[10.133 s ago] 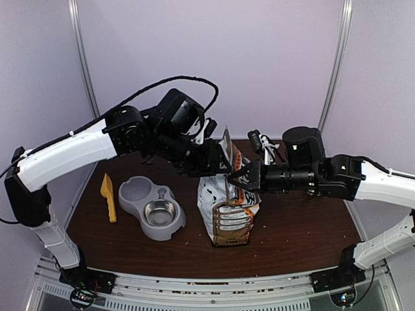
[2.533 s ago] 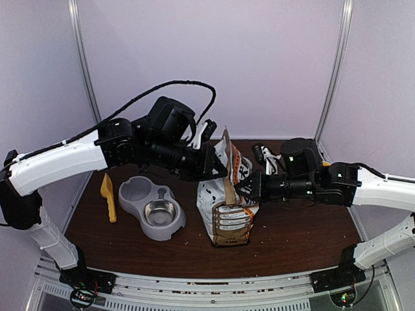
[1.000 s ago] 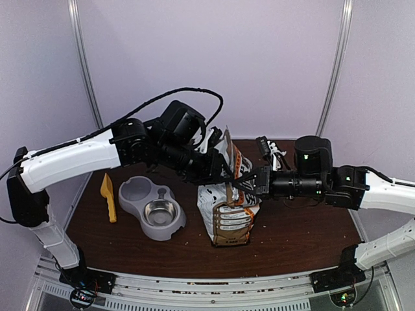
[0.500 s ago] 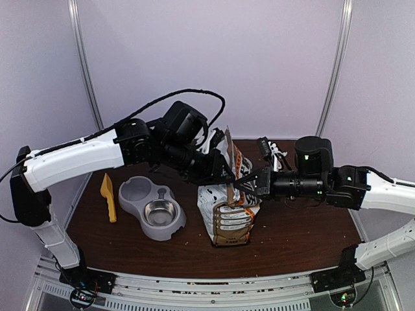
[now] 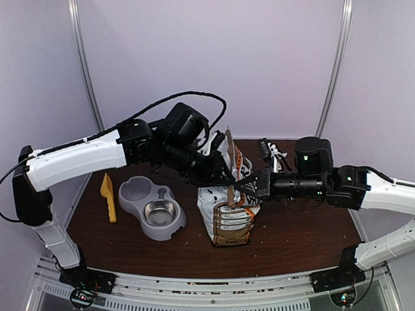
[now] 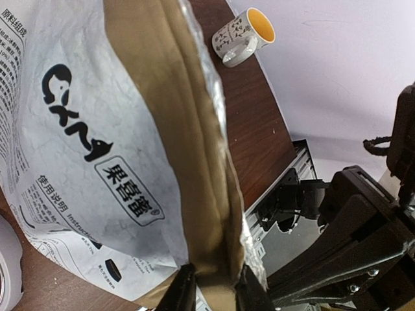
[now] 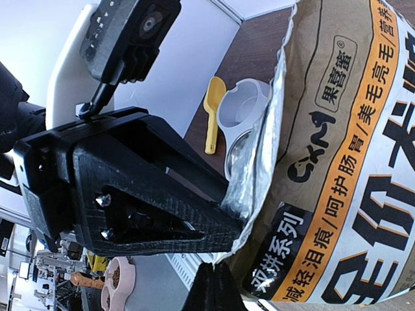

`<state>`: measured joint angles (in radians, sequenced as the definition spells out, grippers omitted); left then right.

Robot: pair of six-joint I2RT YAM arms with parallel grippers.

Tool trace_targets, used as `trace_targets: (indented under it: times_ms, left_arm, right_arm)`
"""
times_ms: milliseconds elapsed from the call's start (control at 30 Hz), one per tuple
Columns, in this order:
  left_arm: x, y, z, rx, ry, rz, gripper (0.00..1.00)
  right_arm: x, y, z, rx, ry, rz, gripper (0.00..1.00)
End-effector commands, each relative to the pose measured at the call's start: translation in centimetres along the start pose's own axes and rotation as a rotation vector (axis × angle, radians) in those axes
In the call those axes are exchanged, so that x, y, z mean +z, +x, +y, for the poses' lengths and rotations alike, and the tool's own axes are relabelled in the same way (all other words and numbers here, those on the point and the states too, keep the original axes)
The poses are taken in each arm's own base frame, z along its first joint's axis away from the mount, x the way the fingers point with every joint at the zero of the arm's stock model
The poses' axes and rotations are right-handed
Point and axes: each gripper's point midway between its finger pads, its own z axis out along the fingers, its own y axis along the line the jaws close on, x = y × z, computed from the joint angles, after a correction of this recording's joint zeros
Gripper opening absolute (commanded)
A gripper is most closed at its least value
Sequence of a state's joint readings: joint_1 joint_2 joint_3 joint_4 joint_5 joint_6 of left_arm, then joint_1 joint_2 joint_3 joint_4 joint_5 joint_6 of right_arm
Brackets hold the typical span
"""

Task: Serve the pet food
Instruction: Open the seal of the pet food bag.

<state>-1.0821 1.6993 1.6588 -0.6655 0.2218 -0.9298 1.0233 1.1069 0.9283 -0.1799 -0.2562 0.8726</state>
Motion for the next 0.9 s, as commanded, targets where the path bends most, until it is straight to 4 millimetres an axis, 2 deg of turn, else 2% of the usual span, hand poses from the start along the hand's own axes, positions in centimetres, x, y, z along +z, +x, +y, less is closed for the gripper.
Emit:
trace_targets:
  times_ms: [0, 300, 633, 867]
  left_arm:
    - [1.5, 1.7, 0.6, -0.006, -0.012, 0.081, 0.21]
    - [1.7, 0.7, -1.0, 0.034, 0.041, 0.07, 0.12]
    - [1.9, 0.4, -2.4, 0.062, 0.106, 0.071, 0.12]
    - [1.8, 0.0, -3.2, 0.077, 0.138, 0.06, 0.17]
  right_arm:
    - [-0.1, 0.0, 0.3, -0.015, -0.01, -0.002, 0.0]
    - [0.4, 0.5, -0.2, -0.02, 0.006, 0.019, 0.0]
    - [0.6, 0.7, -0.8, -0.026, 0.026, 0.023, 0.0]
    - [0.6, 0.7, -1.1, -0.028, 0.04, 0.021, 0.0]
